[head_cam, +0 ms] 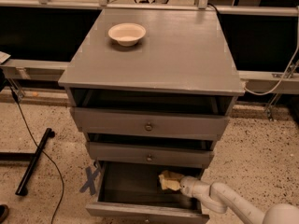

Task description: Place sponge into bottom drawer

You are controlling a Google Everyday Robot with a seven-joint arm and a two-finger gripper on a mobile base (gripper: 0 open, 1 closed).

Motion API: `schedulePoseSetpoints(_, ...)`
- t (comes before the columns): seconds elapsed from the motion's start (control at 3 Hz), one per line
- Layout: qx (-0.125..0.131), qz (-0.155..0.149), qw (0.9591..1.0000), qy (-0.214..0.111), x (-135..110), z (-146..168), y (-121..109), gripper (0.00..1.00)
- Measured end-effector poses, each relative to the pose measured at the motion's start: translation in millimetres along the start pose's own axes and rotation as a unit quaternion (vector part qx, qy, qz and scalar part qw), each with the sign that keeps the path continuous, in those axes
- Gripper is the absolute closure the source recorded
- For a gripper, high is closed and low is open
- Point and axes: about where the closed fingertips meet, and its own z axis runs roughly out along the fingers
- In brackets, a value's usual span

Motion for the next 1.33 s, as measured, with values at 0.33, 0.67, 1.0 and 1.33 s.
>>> schedulePoseSetpoints(0.33,-0.008,0.011,0.9999,0.006,4.3,13.3,-7.7,1.00)
schedulePoseSetpoints(0.67,-0.012,0.020,0.9997,0.009,7.1,19.0,-12.5,0.85)
schedulePoseSetpoints(1.0,-0.013,0.029,0.9995,0.010,9.6,18.9,-15.7,0.62)
schedulePoseSetpoints(1.33,-0.014,0.034,0.9993,0.012,11.5,17.7,-17.0,0.37)
